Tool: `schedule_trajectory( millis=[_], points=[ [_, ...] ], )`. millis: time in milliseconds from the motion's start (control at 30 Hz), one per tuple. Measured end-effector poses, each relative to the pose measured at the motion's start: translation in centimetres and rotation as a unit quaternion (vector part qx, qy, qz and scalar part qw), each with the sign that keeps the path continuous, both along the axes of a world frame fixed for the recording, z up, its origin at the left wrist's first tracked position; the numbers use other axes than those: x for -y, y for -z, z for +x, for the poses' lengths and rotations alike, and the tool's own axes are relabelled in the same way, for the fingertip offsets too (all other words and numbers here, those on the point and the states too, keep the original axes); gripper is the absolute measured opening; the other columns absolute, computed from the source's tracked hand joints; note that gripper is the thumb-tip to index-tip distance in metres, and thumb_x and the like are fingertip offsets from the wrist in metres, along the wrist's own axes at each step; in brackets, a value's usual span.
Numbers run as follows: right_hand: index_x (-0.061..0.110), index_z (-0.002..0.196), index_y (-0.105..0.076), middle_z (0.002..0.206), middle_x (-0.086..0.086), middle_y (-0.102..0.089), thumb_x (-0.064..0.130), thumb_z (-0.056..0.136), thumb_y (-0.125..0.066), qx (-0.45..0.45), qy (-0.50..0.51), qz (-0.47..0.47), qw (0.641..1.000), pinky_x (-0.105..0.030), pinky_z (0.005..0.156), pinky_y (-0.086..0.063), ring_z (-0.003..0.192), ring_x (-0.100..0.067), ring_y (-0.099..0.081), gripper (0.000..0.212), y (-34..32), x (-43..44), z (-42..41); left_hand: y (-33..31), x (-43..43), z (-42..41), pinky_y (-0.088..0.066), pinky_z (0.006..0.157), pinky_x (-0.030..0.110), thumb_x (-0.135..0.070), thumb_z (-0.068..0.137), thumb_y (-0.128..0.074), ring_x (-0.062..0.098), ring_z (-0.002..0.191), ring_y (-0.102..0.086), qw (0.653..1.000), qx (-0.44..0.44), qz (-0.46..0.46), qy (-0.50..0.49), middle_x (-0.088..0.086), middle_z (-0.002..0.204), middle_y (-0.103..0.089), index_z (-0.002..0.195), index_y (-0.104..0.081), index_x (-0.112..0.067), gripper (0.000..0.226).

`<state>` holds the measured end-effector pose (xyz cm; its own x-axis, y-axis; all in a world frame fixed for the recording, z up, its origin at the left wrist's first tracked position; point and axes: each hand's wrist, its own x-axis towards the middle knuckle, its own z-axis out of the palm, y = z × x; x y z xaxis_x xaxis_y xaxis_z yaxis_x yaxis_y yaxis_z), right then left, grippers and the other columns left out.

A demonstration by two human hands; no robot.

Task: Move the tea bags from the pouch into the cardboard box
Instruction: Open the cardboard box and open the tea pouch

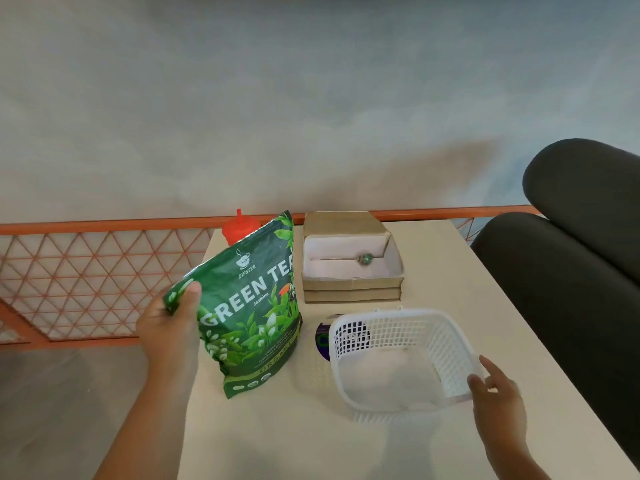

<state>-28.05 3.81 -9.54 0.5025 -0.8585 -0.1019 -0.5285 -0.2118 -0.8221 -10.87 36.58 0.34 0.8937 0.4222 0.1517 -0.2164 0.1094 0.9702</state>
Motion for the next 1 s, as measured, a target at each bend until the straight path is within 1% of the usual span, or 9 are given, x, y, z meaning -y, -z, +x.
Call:
schedule_trajectory(
  millis=[67,133,267,333,467,567,667,867,1000],
  points=[
    [0.016,0.127,-0.055,0.118,-0.014,-0.05,0.013,0.088,-0.058,-0.026,-0.012,-0.071,0.997,-0.046,0.095,-0.039,0.102,-0.03,-0.051,0.039,-0.3,-0.3,0.0,-0.8,0.1,0.0,-0.049,0.069,0.008,-0.005,0.083,-0.064,-0.007,0.072,-0.059,0.994,0.038,0.102,-0.022,-0.01,0.084,-0.066,0.097,-0.069,-0.019,0.02],
    [0.014,0.121,-0.06,0.117,-0.014,-0.051,0.013,0.086,-0.062,-0.028,-0.081,-0.193,0.977,-0.048,0.094,-0.039,0.104,-0.034,-0.048,0.035,-0.7,-1.0,0.0,-1.8,0.5,-0.5,-0.043,0.087,0.011,-0.011,0.079,-0.066,-0.003,0.091,-0.054,0.967,0.102,0.227,-0.062,0.003,0.105,-0.057,0.113,-0.06,-0.007,0.035],
    [0.024,0.101,-0.069,0.096,-0.001,-0.063,0.046,0.087,-0.046,0.04,-0.28,-0.38,0.881,-0.041,0.079,-0.046,0.088,-0.022,-0.057,0.036,-0.2,-3.8,0.1,-3.2,3.1,-2.2,-0.024,0.101,0.011,-0.016,0.077,-0.06,0.03,0.109,-0.044,0.844,0.272,0.458,-0.069,0.018,0.115,-0.048,0.107,-0.06,-0.007,0.031],
    [0.032,0.098,-0.068,0.095,0.008,-0.063,0.059,0.089,-0.033,0.006,-0.349,-0.401,0.847,-0.038,0.081,-0.045,0.089,-0.013,-0.055,0.044,0.3,-5.0,0.1,-2.3,5.4,-3.4,-0.027,0.102,0.02,-0.019,0.077,-0.057,0.031,0.11,-0.045,0.825,0.299,0.48,0.006,0.011,0.116,-0.046,0.101,-0.063,-0.01,0.026],
    [0.037,0.091,-0.069,0.09,0.015,-0.063,0.057,0.075,-0.044,-0.051,-0.39,-0.397,0.829,-0.038,0.086,-0.046,0.085,-0.008,-0.062,0.035,1.0,-4.9,-0.2,2.3,9.5,-6.1,-0.032,0.108,0.031,-0.031,0.08,-0.056,0.013,0.127,-0.034,0.778,0.175,0.533,0.283,-0.005,0.132,-0.04,0.114,-0.063,-0.017,0.038],
    [0.038,0.081,-0.069,0.078,0.02,-0.061,0.048,0.073,-0.044,-0.07,-0.376,-0.399,0.833,-0.031,0.081,-0.047,0.072,-0.005,-0.063,0.028,1.1,-4.1,-0.5,6.0,11.1,-7.5,-0.009,0.115,0.027,-0.045,0.085,-0.057,0.01,0.142,-0.006,0.661,0.013,0.603,0.447,-0.007,0.152,-0.02,0.134,-0.046,-0.027,0.053],
    [0.037,0.073,-0.066,0.07,0.02,-0.06,0.04,0.072,-0.049,-0.076,-0.372,-0.386,0.841,-0.03,0.074,-0.05,0.063,-0.005,-0.062,0.018,1.1,-3.3,-0.9,8.2,12.6,-8.5,-0.001,0.115,0.028,-0.044,0.092,-0.047,0.016,0.136,-0.024,0.563,0.028,0.667,0.487,0.001,0.139,-0.044,0.127,-0.054,-0.019,0.044],
    [0.034,0.07,-0.06,0.065,0.019,-0.056,0.029,0.067,-0.062,-0.095,-0.345,-0.386,0.85,-0.032,0.071,-0.049,0.06,-0.008,-0.06,0.006,1.5,-0.3,-1.5,9.8,16.4,-8.3,-0.009,0.116,0.035,-0.043,0.095,-0.04,0.019,0.118,-0.038,0.557,0.067,0.681,0.47,0.001,0.114,-0.061,0.117,-0.059,-0.019,0.038],
    [0.033,0.07,-0.056,0.062,0.019,-0.054,0.014,0.054,-0.085,-0.146,-0.32,-0.362,0.863,-0.034,0.079,-0.046,0.062,-0.01,-0.059,0.038,1.5,2.3,-1.2,10.1,20.1,-7.1,-0.02,0.113,0.037,-0.044,0.096,-0.039,0.02,0.113,-0.039,0.553,0.075,0.666,0.494,0.002,0.106,-0.062,0.111,-0.061,-0.017,0.038]
  ],
)
